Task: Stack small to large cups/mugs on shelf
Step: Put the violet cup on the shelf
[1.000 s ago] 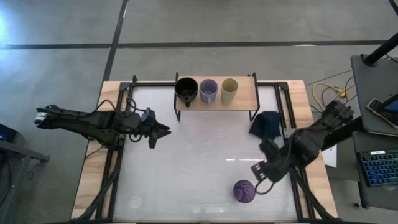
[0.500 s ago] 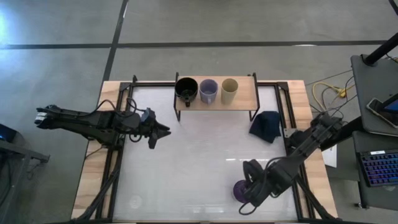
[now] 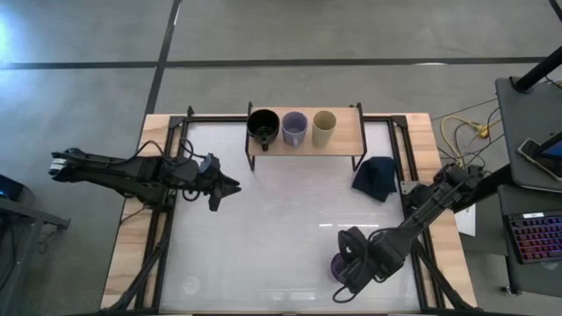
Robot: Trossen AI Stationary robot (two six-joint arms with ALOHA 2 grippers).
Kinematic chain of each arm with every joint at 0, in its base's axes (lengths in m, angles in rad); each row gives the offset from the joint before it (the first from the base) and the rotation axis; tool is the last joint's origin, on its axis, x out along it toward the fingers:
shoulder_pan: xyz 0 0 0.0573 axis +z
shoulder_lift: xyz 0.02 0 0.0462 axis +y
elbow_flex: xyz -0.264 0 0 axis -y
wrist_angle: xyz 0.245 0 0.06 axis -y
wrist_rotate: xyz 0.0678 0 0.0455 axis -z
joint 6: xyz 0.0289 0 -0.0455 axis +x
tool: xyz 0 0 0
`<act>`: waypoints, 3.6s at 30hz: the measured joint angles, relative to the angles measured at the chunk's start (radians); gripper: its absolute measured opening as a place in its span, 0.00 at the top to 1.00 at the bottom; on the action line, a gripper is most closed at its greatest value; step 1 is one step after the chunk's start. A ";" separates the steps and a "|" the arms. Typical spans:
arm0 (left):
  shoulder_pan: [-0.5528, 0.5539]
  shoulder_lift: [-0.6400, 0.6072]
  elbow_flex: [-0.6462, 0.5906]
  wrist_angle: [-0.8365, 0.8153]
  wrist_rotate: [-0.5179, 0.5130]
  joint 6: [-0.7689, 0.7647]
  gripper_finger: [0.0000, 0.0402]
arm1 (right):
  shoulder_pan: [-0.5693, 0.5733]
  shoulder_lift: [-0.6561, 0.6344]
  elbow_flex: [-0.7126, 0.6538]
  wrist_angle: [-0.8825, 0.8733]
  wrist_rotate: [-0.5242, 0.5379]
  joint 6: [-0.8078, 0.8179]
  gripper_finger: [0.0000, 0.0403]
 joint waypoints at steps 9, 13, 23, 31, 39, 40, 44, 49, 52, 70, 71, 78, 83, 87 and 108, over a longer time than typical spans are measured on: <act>0.000 0.000 -0.001 0.000 0.001 0.001 0.75 | -0.050 -0.129 0.055 -0.226 0.097 0.076 0.97; 0.000 0.000 -0.002 0.002 0.002 0.001 0.75 | -0.083 -0.230 0.109 -0.322 0.203 0.094 0.97; 0.000 0.032 -0.005 0.006 0.002 0.000 0.75 | -0.356 -0.426 0.043 -0.326 0.456 0.011 0.97; 0.000 0.069 -0.003 0.008 0.013 -0.006 0.75 | -0.663 -0.578 -0.025 -0.329 0.409 -0.269 0.97; 0.000 0.068 0.002 0.012 0.013 -0.006 0.75 | -0.849 -0.609 -0.004 -0.327 0.425 -0.446 0.97; 0.000 0.068 0.002 0.012 0.013 -0.006 0.75 | -0.866 -0.603 0.001 -0.326 0.425 -0.466 0.97; 0.000 0.069 0.005 0.011 0.013 -0.006 0.75 | -0.924 -0.568 0.023 -0.291 0.425 -0.568 0.97; 0.000 0.069 0.009 0.011 0.013 -0.009 0.75 | -0.998 -0.518 0.066 -0.243 0.401 -0.695 0.97; 0.000 0.069 0.013 0.009 0.013 -0.010 0.75 | -1.064 -0.491 0.080 -0.242 0.313 -0.769 0.97; 0.000 0.069 0.022 0.009 0.014 -0.063 0.75 | -1.185 -0.381 0.174 -0.196 0.219 -0.999 0.97; 0.000 0.069 0.024 0.008 0.014 -0.063 0.75 | -1.185 -0.375 0.185 -0.217 0.219 -1.000 0.97; 0.000 0.072 0.022 0.024 0.014 -0.061 0.75 | -1.185 -0.333 0.233 -0.318 0.220 -1.024 0.97; 0.000 0.082 0.022 0.034 0.014 -0.061 0.75 | -1.186 -0.311 0.243 -0.294 0.219 -1.045 0.97; 0.000 0.086 0.021 0.032 0.014 -0.061 0.75 | -1.190 -0.298 0.252 -0.296 0.214 -1.050 0.97; 0.000 0.109 0.022 0.033 0.013 -0.060 0.75 | -1.190 -0.317 0.254 -0.319 0.201 -1.057 0.97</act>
